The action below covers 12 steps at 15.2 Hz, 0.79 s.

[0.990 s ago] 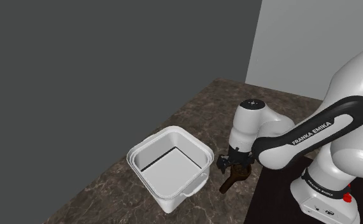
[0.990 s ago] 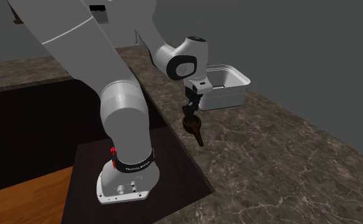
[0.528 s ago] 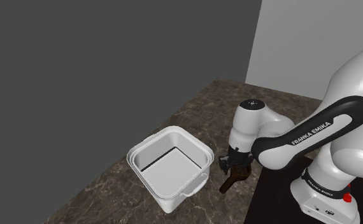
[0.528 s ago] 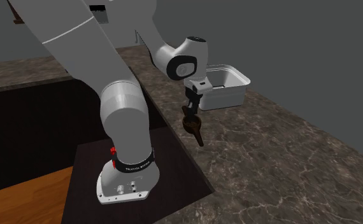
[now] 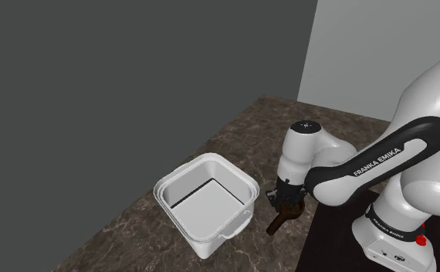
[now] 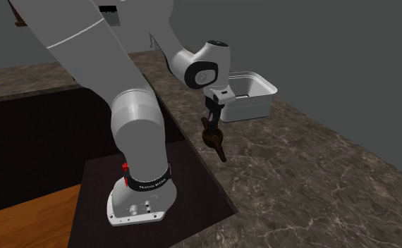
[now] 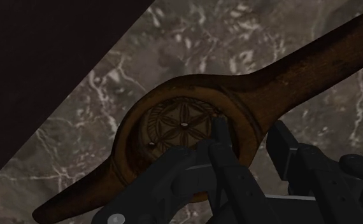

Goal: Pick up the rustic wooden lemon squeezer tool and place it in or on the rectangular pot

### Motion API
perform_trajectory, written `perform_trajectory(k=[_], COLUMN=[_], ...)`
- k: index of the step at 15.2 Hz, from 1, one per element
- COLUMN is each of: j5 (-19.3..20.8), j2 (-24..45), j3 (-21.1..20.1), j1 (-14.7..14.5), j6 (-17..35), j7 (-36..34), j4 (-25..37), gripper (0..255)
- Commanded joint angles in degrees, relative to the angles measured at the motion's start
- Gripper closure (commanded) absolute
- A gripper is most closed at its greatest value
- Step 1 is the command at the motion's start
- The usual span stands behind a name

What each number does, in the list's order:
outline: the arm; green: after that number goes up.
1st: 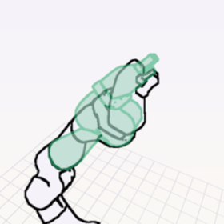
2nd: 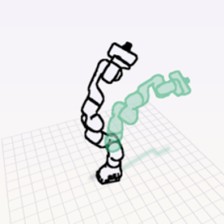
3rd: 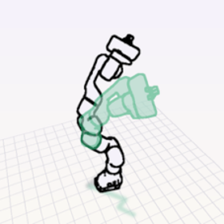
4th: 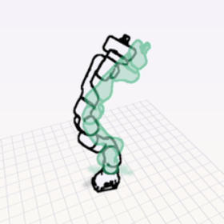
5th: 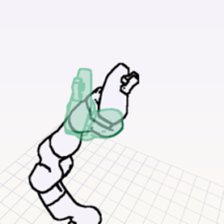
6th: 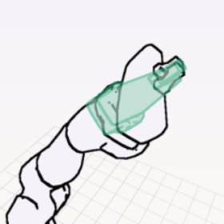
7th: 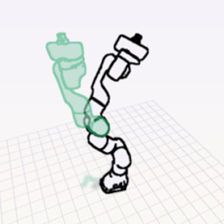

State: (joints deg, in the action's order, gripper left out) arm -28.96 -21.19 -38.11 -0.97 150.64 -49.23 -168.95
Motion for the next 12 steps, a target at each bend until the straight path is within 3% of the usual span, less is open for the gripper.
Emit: perform_trajectory(k=[1,12], j5=[0.01,1.02], j2=[0.02,-12.49], j3=[-0.01,4.22], j1=[0.01,-1.89], j6=[0.02,-14.66], j7=[-0.01,0.07], j4=[0.02,2.27], gripper=[255,255])
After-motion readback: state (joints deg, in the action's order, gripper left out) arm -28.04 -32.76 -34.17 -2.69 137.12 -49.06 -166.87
